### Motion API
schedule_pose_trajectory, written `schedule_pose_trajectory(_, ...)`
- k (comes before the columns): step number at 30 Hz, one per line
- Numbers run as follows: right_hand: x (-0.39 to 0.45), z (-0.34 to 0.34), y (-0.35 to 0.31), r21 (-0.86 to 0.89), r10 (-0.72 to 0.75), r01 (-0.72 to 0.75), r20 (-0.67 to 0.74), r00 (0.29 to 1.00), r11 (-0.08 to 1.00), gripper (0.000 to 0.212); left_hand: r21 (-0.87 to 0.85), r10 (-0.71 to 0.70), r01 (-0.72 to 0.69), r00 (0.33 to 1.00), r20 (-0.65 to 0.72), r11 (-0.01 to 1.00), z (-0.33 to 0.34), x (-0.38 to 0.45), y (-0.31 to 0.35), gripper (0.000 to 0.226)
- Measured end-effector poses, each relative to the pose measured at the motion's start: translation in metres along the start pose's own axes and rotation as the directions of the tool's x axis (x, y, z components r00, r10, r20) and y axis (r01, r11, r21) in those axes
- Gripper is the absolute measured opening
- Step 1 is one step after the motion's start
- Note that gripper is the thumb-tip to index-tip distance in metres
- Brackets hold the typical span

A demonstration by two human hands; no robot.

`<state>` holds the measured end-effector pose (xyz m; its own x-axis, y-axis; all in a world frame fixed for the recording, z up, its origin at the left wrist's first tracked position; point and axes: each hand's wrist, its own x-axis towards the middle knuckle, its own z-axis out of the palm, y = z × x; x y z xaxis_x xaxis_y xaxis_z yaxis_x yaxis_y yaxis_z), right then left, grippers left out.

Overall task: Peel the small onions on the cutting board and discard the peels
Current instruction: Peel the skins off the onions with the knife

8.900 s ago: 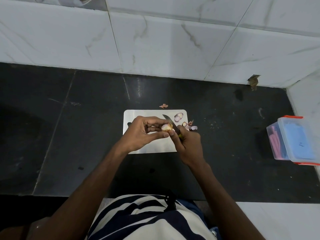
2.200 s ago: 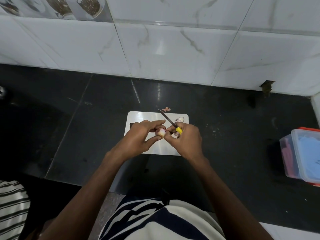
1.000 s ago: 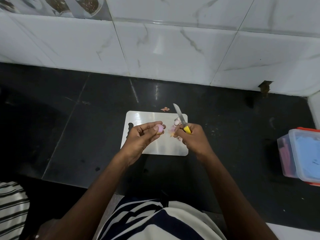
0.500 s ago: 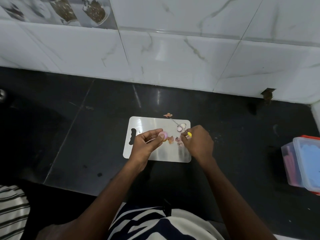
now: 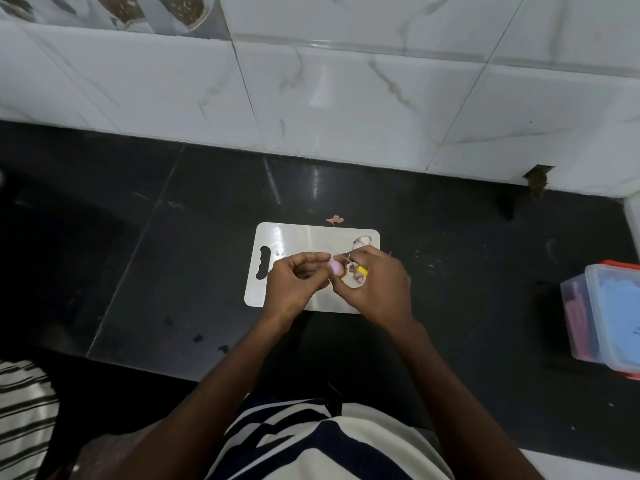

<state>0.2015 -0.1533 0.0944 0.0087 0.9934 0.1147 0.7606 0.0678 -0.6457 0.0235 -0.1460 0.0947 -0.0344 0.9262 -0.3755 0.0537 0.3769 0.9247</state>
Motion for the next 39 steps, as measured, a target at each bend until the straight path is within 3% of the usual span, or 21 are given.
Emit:
schedule_pose_trajectory(3, -0.002, -0.001, 0.003, -0.091, -0.114, 0.116, 0.027, 0.993, 0.989, 0.029, 0.271, 0.153, -0.168, 0.985, 0.076, 0.948, -0.006, 0.000, 0.006, 0.011)
schedule_pose_trajectory(5, -0.002, 0.000, 0.004, -0.106, -0.147, 0.150, 0.038, 0.988, 0.983, 0.033, 0.363, 0.215, -0.239, 0.971, 0.108, 0.901, -0.008, 0.000, 0.010, 0.010)
schedule_pose_trajectory(8, -0.002, 0.001, 0.007, -0.091, -0.167, 0.169, 0.030, 0.985, 0.981, 0.036, 0.448, 0.284, -0.308, 0.951, 0.121, 0.840, -0.009, 0.002, 0.012, 0.012)
schedule_pose_trajectory(12, -0.003, -0.001, 0.009, -0.039, -0.154, 0.155, 0.010, 0.988, 0.987, 0.035, 0.431, 0.268, -0.288, 0.957, 0.108, 0.855, -0.009, 0.003, 0.012, 0.013)
schedule_pose_trajectory(16, 0.001, -0.005, 0.014, 0.139, -0.077, 0.068, 0.058, 0.995, 0.988, 0.032, 0.323, 0.199, -0.236, 0.970, 0.141, 0.917, -0.016, 0.004, 0.008, 0.024)
schedule_pose_trajectory(18, 0.002, -0.008, 0.017, 0.261, -0.031, 0.001, 0.109, 0.994, 0.965, 0.029, 0.324, 0.237, -0.296, 0.949, 0.208, 0.899, -0.022, 0.003, 0.006, 0.038)
schedule_pose_trajectory(20, 0.002, -0.011, 0.018, 0.385, 0.039, -0.101, 0.165, 0.985, 0.917, 0.025, 0.350, 0.313, -0.408, 0.902, 0.297, 0.843, -0.028, 0.001, 0.007, 0.049)
schedule_pose_trajectory(24, 0.003, -0.017, 0.017, 0.551, 0.116, -0.239, 0.250, 0.961, 0.799, 0.020, 0.327, 0.450, -0.596, 0.786, 0.423, 0.733, -0.034, 0.001, 0.010, 0.043)
schedule_pose_trajectory(28, 0.006, -0.024, 0.011, 0.632, 0.166, -0.372, 0.361, 0.918, 0.680, 0.018, 0.319, 0.545, -0.637, 0.768, 0.337, 0.702, -0.033, 0.004, 0.009, 0.032)
schedule_pose_trajectory(33, 0.008, -0.018, 0.009, 0.620, 0.302, -0.527, 0.437, 0.847, 0.582, 0.017, 0.315, 0.504, -0.566, 0.823, 0.261, 0.762, -0.028, 0.007, 0.006, 0.030)
schedule_pose_trajectory(37, 0.006, -0.014, 0.004, 0.644, 0.348, -0.610, 0.501, 0.792, 0.462, 0.019, 0.336, 0.542, -0.580, 0.814, 0.209, 0.742, -0.023, 0.008, 0.004, 0.029)
schedule_pose_trajectory(39, 0.005, -0.015, 0.003, 0.631, 0.357, -0.629, 0.517, 0.777, 0.455, 0.022, 0.339, 0.544, -0.591, 0.807, 0.232, 0.732, -0.023, 0.008, 0.004, 0.027)
